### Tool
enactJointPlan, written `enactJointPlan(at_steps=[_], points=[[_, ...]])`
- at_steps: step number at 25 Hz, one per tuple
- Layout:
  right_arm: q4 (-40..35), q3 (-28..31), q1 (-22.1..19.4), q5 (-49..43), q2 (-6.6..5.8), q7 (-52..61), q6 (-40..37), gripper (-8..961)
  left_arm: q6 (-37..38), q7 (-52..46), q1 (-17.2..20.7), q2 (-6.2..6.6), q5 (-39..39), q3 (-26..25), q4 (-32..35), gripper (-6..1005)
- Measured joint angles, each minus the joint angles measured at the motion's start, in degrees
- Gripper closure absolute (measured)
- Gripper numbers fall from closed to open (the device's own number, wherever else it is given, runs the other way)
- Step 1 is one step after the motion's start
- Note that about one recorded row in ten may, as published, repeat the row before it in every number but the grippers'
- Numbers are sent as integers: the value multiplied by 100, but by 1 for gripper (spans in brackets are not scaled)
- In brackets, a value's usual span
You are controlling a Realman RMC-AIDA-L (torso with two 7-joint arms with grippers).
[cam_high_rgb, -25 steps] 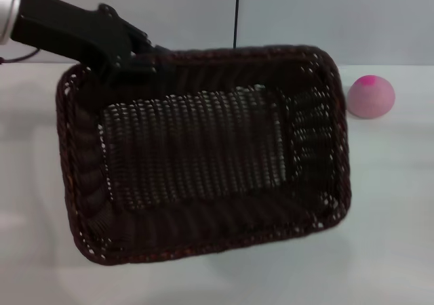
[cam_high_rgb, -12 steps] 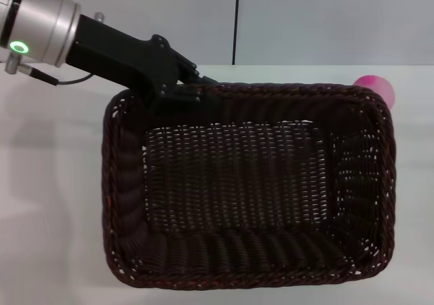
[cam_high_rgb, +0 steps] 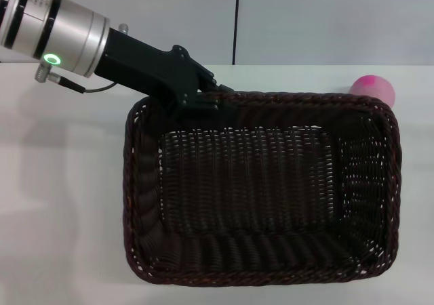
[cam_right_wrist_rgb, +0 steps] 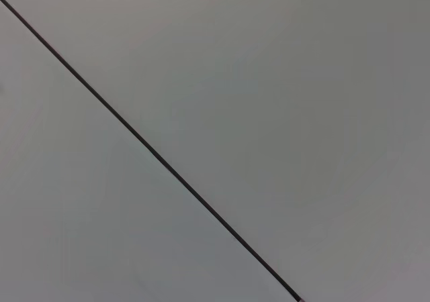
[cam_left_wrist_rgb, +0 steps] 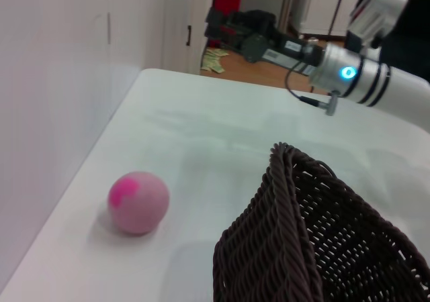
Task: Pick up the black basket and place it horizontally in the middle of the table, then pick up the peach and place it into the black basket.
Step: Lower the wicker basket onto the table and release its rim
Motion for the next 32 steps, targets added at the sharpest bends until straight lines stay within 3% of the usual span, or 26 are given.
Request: enactJointPlan(at_steps=[22, 32], points=[[66, -26, -4, -17, 0, 6, 85, 488, -1219, -98, 61, -217, 4, 447, -166, 816], [70, -42, -4, -28, 0, 3, 187, 489, -1292, 82, 105, -222, -398, 517, -170, 448]])
